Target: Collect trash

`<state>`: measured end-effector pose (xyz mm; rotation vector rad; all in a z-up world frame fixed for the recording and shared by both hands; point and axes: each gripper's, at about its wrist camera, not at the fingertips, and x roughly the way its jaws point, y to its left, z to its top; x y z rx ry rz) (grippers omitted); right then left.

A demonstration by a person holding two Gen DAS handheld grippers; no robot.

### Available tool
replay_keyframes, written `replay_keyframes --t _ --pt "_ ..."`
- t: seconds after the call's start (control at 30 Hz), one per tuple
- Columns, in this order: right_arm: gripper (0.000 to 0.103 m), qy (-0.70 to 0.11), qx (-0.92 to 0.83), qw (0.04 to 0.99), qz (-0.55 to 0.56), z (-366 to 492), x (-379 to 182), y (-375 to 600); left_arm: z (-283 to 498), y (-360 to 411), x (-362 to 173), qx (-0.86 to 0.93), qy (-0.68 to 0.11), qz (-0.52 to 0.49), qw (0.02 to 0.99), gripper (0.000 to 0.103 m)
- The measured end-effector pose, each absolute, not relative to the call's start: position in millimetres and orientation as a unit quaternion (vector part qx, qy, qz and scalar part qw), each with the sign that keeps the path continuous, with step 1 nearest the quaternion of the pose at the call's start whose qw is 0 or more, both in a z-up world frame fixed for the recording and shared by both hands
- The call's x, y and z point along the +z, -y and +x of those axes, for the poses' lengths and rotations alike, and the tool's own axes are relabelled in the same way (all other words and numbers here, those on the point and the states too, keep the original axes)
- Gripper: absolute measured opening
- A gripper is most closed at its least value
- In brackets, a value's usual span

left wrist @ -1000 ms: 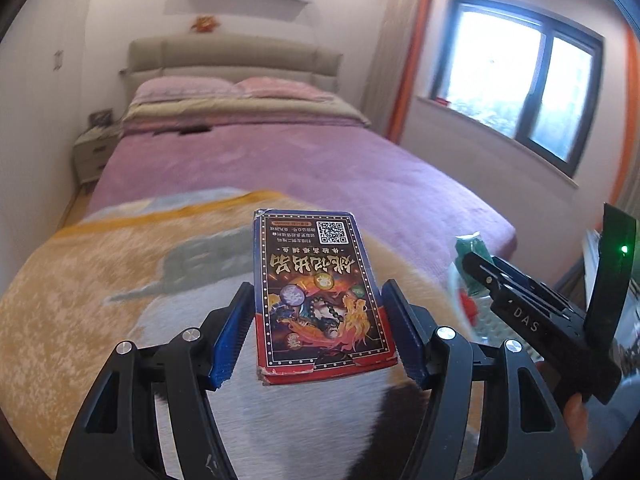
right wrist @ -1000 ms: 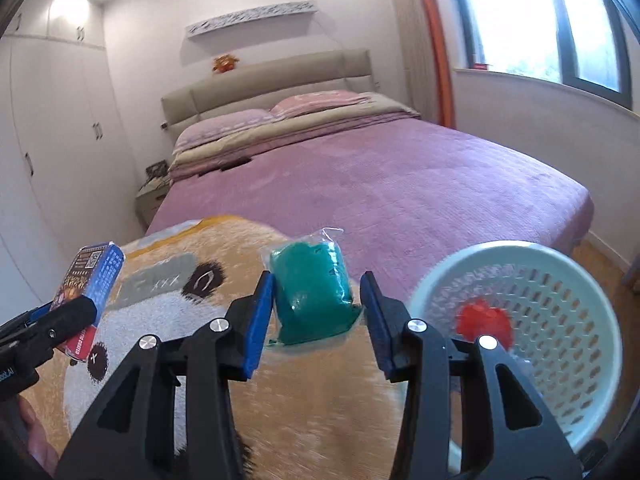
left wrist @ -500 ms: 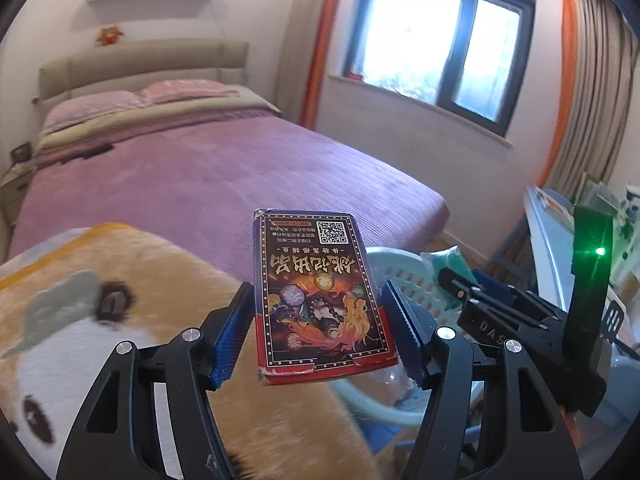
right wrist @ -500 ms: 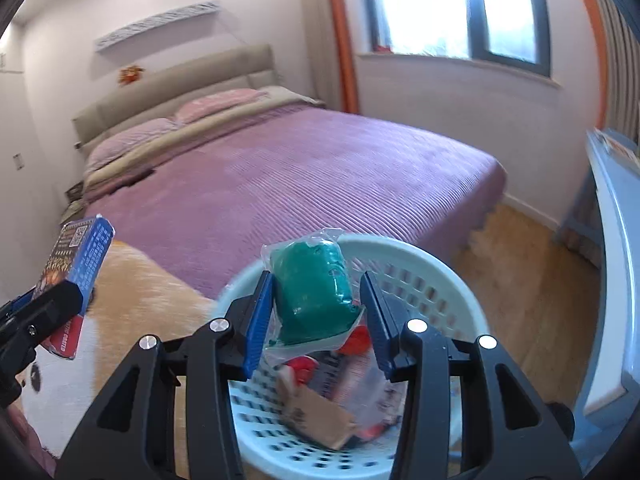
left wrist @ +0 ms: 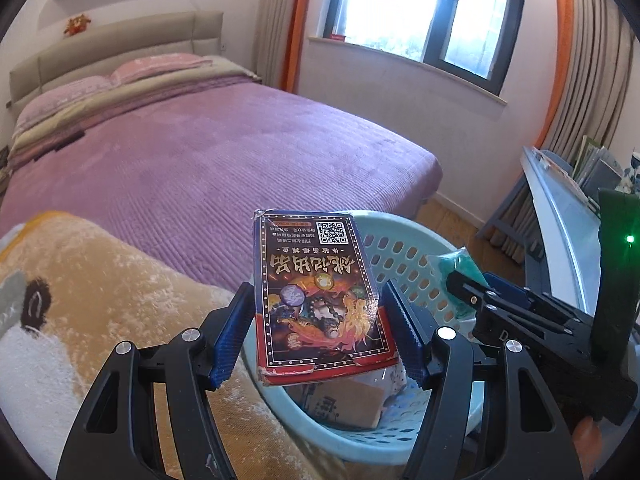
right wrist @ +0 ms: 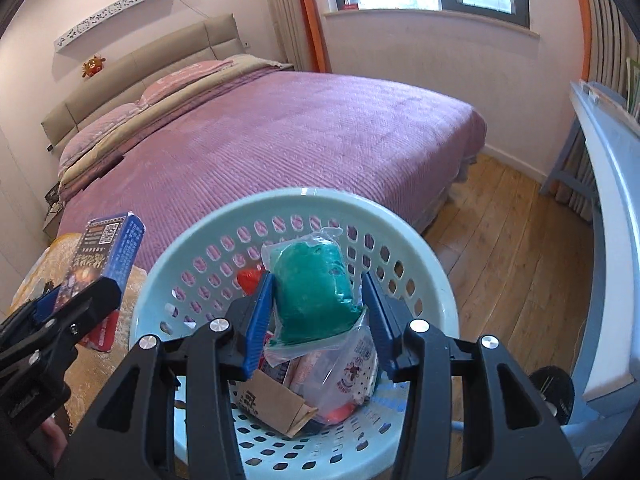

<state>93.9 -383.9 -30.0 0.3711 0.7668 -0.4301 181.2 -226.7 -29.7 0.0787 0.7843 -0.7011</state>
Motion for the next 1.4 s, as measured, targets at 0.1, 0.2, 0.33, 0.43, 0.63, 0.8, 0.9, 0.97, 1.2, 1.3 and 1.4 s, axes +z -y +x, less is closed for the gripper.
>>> replay_keyframes --t 0.1,0.2,0.33,0.43,0.63,0.8,0.9,0.97,1.2,1.3,1.4 --pt "0.045 -0.371 -0.203 0.887 0.184 96.2 -28.4 384.3 180.3 222.7 -31.2 -0.337 -0.379 0.020 0.862 0.074" --pt "0.049 -0.366 -0.201 0.889 0.189 92.7 -24.6 387.2 177.0 214.3 -28.1 -0.338 -0.372 0.016 0.865 0.079" --pt "0.050 -0.360 -0.197 0.892 0.188 85.4 -17.9 381.9 170.4 196.9 -20.0 -0.338 -0.365 0.004 0.867 0.082" --pt "0.050 -0.358 -0.192 0.895 0.184 77.3 -14.6 376.0 158.9 178.2 -13.1 -0.335 -0.354 -0.002 0.873 0.082" --pt "0.050 -0.350 -0.172 0.904 0.175 63.8 -1.1 354.9 136.4 148.5 -0.9 -0.325 -0.336 -0.008 0.884 0.084" --pt "0.050 -0.335 -0.155 0.917 0.153 49.6 15.3 332.0 115.0 119.8 5.1 -0.298 -0.327 -0.025 0.896 0.085" --pt "0.055 -0.318 -0.140 0.926 0.146 39.0 25.8 320.3 99.3 102.1 8.5 -0.262 -0.305 -0.025 0.915 0.088" --pt "0.060 -0.299 -0.139 0.934 0.137 30.8 32.4 311.3 86.0 89.9 10.6 -0.234 -0.279 -0.013 0.931 0.090" --pt "0.061 -0.238 -0.124 0.960 0.080 8.7 40.7 273.9 49.2 53.9 6.3 -0.158 -0.212 -0.003 0.964 0.093" --pt "0.061 -0.204 -0.124 0.969 0.062 -4.0 44.0 260.1 38.5 46.8 8.1 -0.122 -0.179 0.003 0.976 0.093" --pt "0.061 -0.177 -0.125 0.975 0.051 -11.7 46.4 250.9 27.6 41.7 9.8 -0.099 -0.147 0.013 0.984 0.095"
